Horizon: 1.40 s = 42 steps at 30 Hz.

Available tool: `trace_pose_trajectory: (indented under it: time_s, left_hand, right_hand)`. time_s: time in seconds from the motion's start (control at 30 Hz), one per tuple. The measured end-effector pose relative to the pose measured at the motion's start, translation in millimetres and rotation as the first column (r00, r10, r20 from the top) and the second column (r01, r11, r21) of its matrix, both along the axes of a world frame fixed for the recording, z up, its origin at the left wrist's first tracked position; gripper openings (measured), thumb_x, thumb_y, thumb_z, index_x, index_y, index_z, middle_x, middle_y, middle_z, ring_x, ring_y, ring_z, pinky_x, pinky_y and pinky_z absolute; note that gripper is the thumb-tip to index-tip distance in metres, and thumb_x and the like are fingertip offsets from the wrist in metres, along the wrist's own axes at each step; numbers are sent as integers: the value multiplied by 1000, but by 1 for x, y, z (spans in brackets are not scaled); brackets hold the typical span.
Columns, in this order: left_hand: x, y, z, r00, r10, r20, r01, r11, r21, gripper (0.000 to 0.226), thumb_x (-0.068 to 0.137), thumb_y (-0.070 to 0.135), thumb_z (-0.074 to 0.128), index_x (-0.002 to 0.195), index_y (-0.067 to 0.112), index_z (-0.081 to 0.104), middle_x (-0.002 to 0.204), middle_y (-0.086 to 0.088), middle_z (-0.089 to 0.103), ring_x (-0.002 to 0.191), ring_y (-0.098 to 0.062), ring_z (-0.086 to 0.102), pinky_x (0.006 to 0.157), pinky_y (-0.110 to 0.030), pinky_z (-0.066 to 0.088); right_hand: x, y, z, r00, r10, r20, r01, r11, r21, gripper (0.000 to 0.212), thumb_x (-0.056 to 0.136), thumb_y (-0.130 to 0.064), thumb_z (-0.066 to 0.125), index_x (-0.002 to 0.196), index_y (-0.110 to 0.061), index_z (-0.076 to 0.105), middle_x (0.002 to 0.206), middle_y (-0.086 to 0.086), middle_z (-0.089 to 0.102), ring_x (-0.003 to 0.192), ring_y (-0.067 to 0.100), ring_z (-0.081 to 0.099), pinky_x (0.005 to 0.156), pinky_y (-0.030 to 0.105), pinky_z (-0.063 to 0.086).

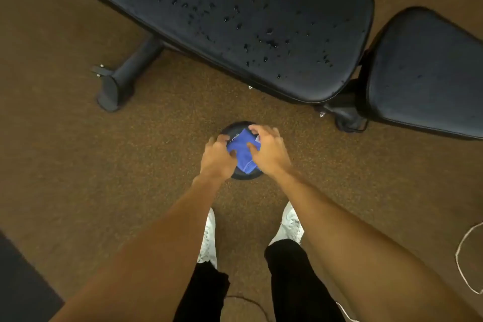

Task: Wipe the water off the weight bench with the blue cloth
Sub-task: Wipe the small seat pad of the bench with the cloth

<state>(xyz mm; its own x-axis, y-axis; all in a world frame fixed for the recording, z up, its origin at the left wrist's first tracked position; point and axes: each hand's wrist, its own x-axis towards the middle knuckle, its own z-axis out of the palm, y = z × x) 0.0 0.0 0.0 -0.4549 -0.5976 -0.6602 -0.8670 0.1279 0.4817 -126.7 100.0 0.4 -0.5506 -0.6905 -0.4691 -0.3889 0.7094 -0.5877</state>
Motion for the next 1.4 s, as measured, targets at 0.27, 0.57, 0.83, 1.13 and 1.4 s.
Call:
trace_pose_trajectory:
  time_s: [0.27,0.57,0.83,1.13,1.4]
  left_hand:
    - [-2,1,-20,997,-6,73,7,1000,-17,40,94,18,75,131,8,68,127,-19,67,121,-39,62,105,-50,51]
    - [8,7,10,999,-25,-25,26,1000,18,24,95,15,74,119,12,72,122,-8,69,117,-27,60,94,-29,45]
    - [-7,13,95,978,113,-176,-76,976,204,20,94,18,78,110,25,66,106,2,73,97,-16,69,86,-31,56]
    - [-65,58,189,950,66,-306,44,939,341,39,88,50,74,96,12,73,99,-17,74,87,-25,67,86,-54,55]
    - [-142,130,237,909,-14,-416,150,943,296,30,99,36,72,94,6,74,92,-19,74,79,-19,64,72,-42,53]
  right_hand:
    - [3,-7,-20,999,21,-41,-14,987,162,44,95,-26,77,136,-15,66,133,12,62,128,33,46,108,46,39]
    - [4,19,5,1000,0,27,-4,988,156,29,99,-35,71,126,-24,68,129,2,67,127,25,53,110,41,24]
    - [6,58,91,911,-304,279,318,948,-7,18,103,-34,65,118,-40,56,118,-3,68,115,21,62,89,29,55]
    - [4,114,199,686,-656,315,727,627,-279,23,108,-21,60,129,-25,52,113,-8,67,99,5,67,79,15,51]
    - [-34,189,253,640,-739,211,733,505,-455,19,109,-17,57,119,-32,54,114,-7,68,99,16,72,80,48,62]
